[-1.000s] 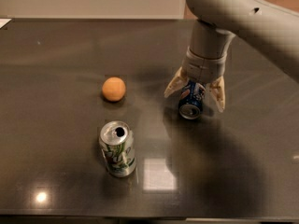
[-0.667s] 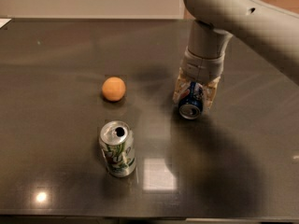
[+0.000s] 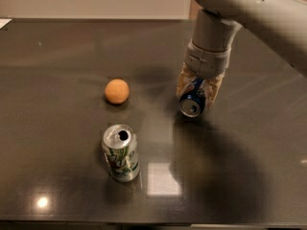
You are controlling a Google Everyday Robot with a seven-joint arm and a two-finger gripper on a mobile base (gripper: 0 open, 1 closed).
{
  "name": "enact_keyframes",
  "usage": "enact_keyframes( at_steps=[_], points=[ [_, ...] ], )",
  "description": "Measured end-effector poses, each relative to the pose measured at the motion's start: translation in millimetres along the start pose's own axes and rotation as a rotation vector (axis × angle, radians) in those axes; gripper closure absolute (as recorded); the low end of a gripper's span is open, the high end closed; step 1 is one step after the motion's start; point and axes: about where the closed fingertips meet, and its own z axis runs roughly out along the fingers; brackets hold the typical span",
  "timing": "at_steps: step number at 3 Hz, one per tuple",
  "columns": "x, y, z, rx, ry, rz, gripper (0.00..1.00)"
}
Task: Place pepsi can upright
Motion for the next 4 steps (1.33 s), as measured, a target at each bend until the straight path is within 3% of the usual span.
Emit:
enact_keyframes(
  at_steps=[1, 2, 3, 4],
  points=[
    [-7, -9, -27, 0.075, -0.064, 0.185, 1.00],
    [-13, -17, -53, 0.163, -0.163, 0.356, 1.00],
    [-16, -24, -73, 0.259, -0.309, 0.534, 1.00],
    [-23, -25, -85, 0.326, -0.449, 0.658, 1.00]
  ],
)
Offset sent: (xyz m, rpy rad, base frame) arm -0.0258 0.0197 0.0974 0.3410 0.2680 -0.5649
